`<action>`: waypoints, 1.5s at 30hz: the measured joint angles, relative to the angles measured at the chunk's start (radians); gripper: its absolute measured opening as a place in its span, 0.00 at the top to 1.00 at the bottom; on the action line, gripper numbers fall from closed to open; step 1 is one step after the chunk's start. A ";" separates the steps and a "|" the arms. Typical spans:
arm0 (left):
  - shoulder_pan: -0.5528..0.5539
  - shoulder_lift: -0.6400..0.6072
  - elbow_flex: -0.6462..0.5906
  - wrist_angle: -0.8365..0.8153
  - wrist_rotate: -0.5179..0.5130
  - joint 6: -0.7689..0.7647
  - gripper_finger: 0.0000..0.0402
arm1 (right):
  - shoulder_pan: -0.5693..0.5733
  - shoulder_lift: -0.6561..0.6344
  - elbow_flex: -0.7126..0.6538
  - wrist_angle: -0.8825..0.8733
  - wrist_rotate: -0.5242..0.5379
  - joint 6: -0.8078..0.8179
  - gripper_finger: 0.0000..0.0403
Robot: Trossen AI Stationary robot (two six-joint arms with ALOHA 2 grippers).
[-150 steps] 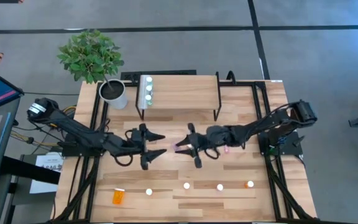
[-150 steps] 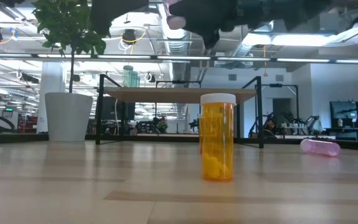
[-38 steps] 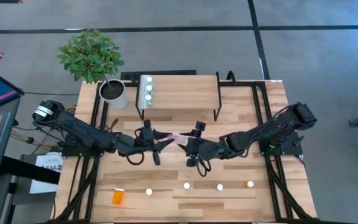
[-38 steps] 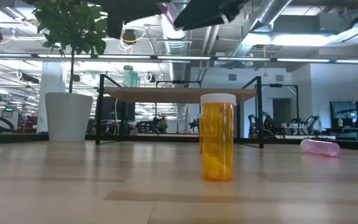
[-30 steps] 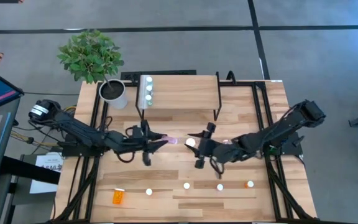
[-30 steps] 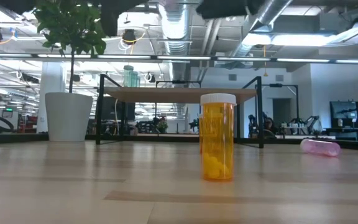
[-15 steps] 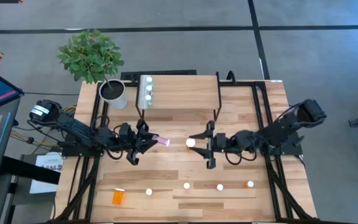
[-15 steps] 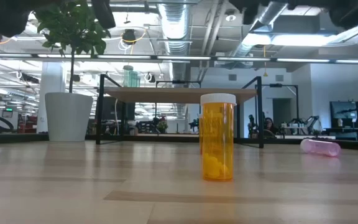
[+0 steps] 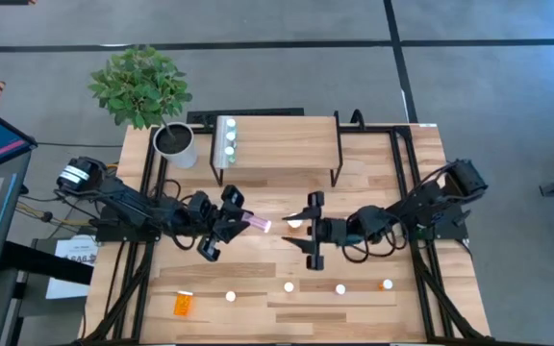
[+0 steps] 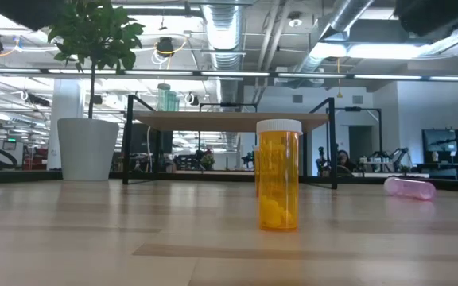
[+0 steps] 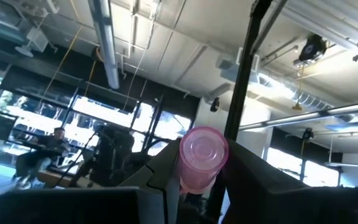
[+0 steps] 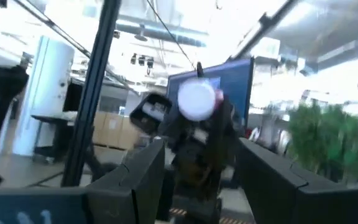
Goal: Pick and place medicine bottles onto shelf by color
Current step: Put the top pink pill bottle on the shelf
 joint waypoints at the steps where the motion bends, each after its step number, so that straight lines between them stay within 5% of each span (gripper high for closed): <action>1: 0.000 0.010 0.014 0.000 0.005 0.000 0.78 | 0.008 -0.001 0.022 -0.027 0.001 -0.030 0.45; 11: 0.000 0.035 0.055 0.000 0.024 0.001 0.78 | 0.036 -0.001 0.132 -0.168 0.163 -0.128 0.45; 22: 0.000 0.035 0.055 0.000 0.042 -0.061 0.78 | 0.007 -0.002 0.196 -0.345 0.162 -0.219 0.45; 45: 0.000 0.035 0.054 -0.046 0.057 -0.142 0.78 | -0.013 -0.002 0.197 -0.273 0.052 -0.415 0.46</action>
